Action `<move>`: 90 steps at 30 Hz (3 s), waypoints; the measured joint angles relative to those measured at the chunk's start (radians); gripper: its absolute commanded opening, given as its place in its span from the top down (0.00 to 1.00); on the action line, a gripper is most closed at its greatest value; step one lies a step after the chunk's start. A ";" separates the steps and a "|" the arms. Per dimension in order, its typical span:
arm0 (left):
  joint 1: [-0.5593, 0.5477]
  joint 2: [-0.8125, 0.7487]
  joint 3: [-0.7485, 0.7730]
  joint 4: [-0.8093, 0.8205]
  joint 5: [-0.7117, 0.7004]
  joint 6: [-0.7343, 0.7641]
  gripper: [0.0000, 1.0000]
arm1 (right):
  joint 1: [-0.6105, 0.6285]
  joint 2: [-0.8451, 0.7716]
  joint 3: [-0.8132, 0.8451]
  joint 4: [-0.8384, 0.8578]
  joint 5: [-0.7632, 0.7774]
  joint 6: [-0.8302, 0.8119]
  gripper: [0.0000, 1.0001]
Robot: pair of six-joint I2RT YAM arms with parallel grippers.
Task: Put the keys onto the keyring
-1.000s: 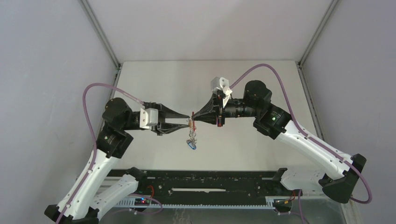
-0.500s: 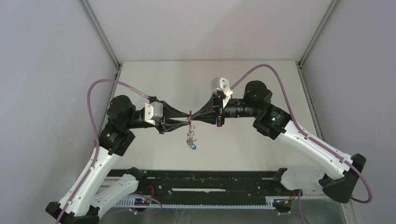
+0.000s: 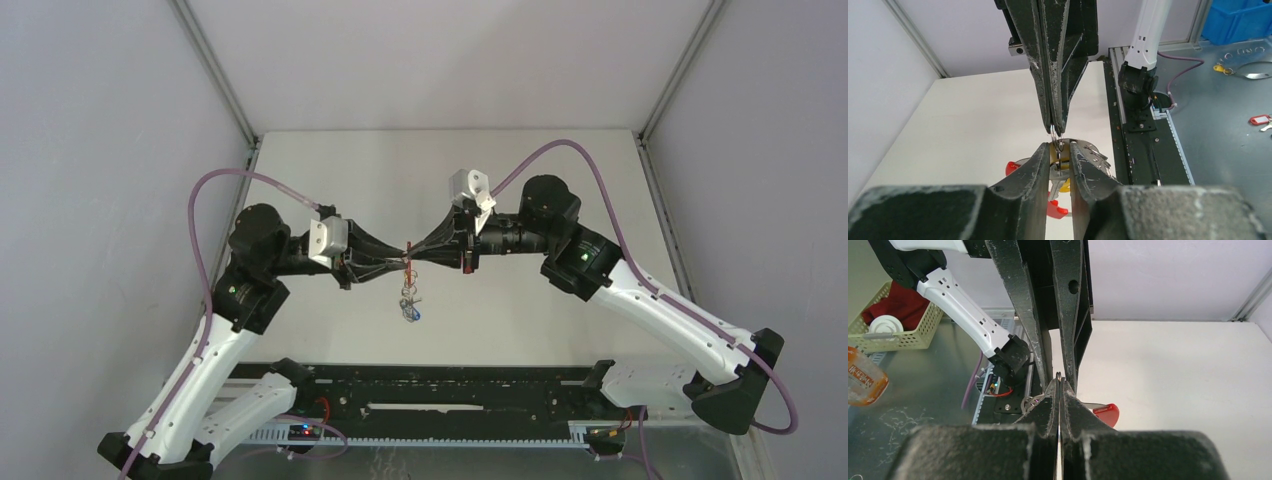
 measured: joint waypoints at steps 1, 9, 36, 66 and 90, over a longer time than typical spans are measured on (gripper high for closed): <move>0.000 0.000 0.000 0.000 0.001 0.000 0.81 | 0.002 0.000 0.000 -0.002 0.003 -0.003 1.00; 0.002 0.000 0.000 -0.001 -0.006 -0.018 1.00 | 0.014 0.000 0.000 -0.011 0.015 -0.018 1.00; -0.023 0.108 0.217 -0.496 -0.116 0.424 1.00 | 0.048 0.323 0.668 -0.881 0.071 -0.409 0.60; -0.038 0.117 0.230 -0.570 -0.146 0.501 0.90 | 0.138 0.422 0.757 -0.978 0.268 -0.485 1.00; -0.038 -0.002 0.176 -0.347 -0.190 0.510 0.53 | -0.061 0.035 0.099 -0.153 -0.063 -0.029 1.00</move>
